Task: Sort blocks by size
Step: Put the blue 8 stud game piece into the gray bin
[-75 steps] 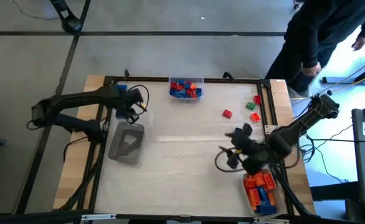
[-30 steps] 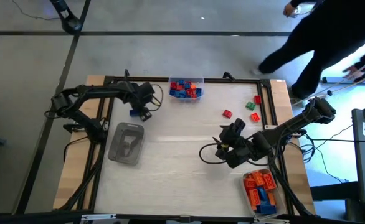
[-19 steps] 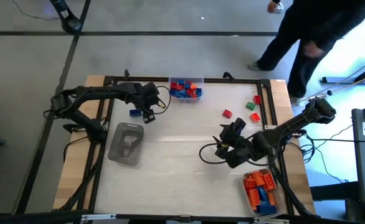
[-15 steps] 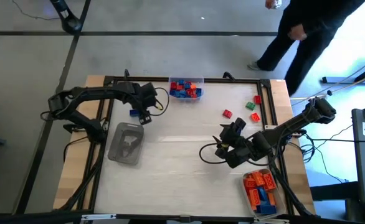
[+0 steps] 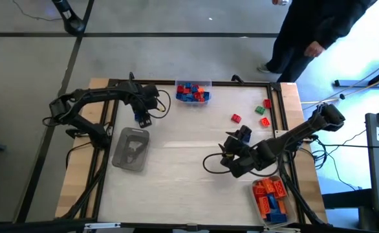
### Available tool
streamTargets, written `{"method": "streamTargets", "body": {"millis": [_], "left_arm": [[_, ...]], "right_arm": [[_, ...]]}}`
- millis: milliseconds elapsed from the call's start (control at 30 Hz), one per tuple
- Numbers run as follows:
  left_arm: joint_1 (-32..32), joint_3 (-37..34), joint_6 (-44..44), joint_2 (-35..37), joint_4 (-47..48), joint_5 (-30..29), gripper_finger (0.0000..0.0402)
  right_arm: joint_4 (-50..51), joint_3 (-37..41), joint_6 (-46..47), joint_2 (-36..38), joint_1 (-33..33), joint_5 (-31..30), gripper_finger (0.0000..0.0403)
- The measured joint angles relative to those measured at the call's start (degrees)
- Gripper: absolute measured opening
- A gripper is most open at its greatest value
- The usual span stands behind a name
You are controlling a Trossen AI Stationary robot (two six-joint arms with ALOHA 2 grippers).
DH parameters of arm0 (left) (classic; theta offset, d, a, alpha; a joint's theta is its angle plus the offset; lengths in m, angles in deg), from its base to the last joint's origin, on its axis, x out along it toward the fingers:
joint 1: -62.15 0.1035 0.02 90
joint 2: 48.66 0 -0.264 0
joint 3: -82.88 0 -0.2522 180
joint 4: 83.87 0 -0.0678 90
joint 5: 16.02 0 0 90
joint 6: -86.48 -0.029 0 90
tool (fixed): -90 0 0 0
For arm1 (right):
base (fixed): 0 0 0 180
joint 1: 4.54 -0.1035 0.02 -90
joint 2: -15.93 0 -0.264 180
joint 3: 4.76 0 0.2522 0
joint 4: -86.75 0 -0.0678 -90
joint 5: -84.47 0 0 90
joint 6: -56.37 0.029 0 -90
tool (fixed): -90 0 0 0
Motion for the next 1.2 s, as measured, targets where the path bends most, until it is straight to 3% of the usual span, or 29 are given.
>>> {"method": "streamTargets", "body": {"millis": [167,433,700,800,933,1200], "left_arm": [[0.51,0.00,-1.35,-0.03,-0.01,-0.22,0.0181],[3.17,-0.02,-2.14,-3.51,0.61,-0.75,0.0232],[3.18,-0.07,-4.50,-10.23,0.36,-6.65,0.0236],[3.30,-0.07,-4.35,-12.68,-0.40,-9.35,0.0230],[3.28,-0.07,-5.98,-14.73,-1.69,-6.71,0.0213],[3.18,-0.05,-7.30,-15.34,-2.34,-4.55,0.0119]], "right_arm": [[-0.32,0.00,-0.75,-0.64,0.00,-0.05,0.0282],[-1.06,0.00,-1.27,-0.59,0.00,-0.46,0.0282],[-1.06,0.00,-1.27,-0.59,0.00,-0.78,0.0282],[-1.06,0.00,-1.29,-0.59,0.00,-1.65,0.0282],[-1.06,0.00,-1.29,-0.59,0.00,-1.93,0.0282],[-1.09,0.00,-1.28,-0.59,0.00,0.54,0.0282]]}}
